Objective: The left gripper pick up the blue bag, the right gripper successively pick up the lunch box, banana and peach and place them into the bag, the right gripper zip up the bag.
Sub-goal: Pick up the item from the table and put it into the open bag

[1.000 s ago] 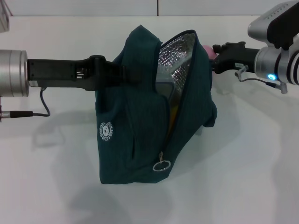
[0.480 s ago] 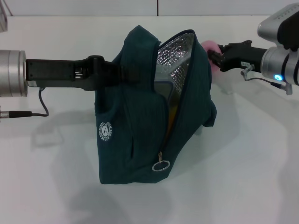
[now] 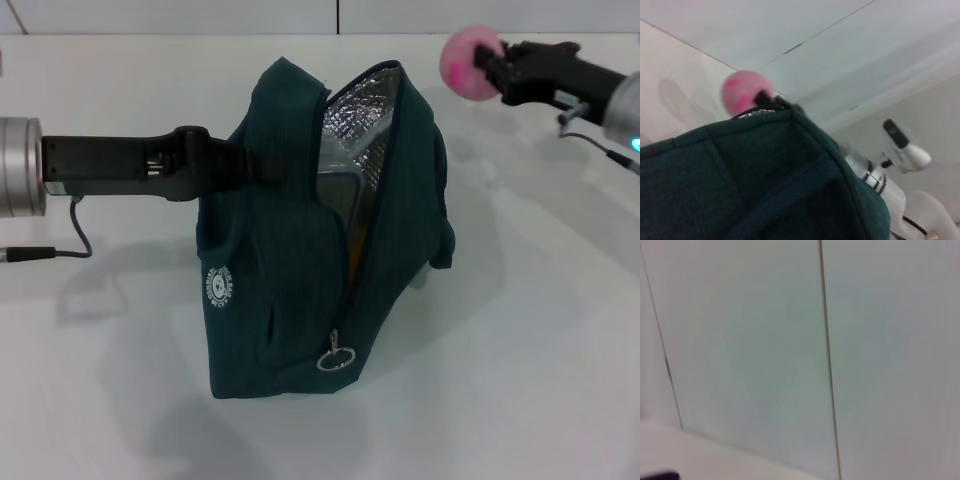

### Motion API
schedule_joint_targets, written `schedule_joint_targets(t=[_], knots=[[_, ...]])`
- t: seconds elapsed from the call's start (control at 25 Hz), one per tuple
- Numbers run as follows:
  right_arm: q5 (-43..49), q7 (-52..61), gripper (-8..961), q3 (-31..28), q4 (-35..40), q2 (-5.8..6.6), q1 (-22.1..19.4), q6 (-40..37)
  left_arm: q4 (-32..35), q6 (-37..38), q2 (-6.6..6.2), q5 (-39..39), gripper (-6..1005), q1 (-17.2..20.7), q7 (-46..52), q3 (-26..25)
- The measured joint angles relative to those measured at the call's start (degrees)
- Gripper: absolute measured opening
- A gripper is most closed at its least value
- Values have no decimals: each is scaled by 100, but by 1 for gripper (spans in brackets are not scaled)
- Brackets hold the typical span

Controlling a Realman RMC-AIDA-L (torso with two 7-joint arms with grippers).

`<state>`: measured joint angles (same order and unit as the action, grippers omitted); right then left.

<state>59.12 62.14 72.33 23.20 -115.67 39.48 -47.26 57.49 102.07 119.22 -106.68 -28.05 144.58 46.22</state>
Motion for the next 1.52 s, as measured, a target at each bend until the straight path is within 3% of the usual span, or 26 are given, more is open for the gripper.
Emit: schedule_joint_targets(t=[0.28,0.8,1.52], knots=[[-83,-65,124,-15,519,12,-411,-1473,79,3,-4,2,40,34,0,-15],[-23,-171,51,79,559,22,-390,-3749,78,6,-14,132,40,46,10,-17],[488,-114,44,748,496,-14,-414,-3731,78,5,-23,135,40,35,25,-26]])
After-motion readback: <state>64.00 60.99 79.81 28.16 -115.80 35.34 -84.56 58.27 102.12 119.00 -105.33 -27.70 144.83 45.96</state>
